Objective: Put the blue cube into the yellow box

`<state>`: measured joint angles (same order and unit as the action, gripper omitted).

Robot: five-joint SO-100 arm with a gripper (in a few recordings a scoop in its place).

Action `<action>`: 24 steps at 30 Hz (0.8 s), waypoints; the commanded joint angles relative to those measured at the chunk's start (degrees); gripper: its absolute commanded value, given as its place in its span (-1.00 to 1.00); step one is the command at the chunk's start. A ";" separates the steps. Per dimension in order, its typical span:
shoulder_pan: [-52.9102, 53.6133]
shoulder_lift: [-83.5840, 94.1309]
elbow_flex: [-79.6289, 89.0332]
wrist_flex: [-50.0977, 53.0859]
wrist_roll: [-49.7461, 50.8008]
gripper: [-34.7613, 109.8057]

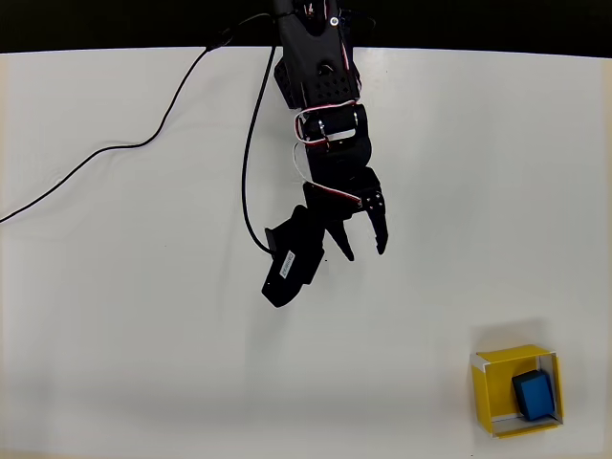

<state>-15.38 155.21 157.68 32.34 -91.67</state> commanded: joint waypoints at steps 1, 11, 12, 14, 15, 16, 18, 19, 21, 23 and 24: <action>3.87 8.44 1.32 5.19 -2.11 -0.31; 7.56 27.69 13.62 21.45 -2.81 -0.37; 7.56 29.62 14.24 23.82 -2.46 -0.37; 7.56 32.08 15.12 28.30 -2.29 -0.37; 7.65 32.87 15.21 30.06 -1.85 -0.38; 7.73 33.31 15.29 31.38 -1.58 -0.38; 8.70 34.54 15.91 33.31 -1.32 -0.39; 9.23 35.16 16.44 34.54 -1.49 -0.40; 10.46 35.77 17.14 36.83 -2.11 -0.42; 11.51 36.39 19.16 37.09 -2.64 -0.46; 12.04 36.39 20.65 36.91 -2.72 -0.48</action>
<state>-4.31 190.02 177.19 68.73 -93.25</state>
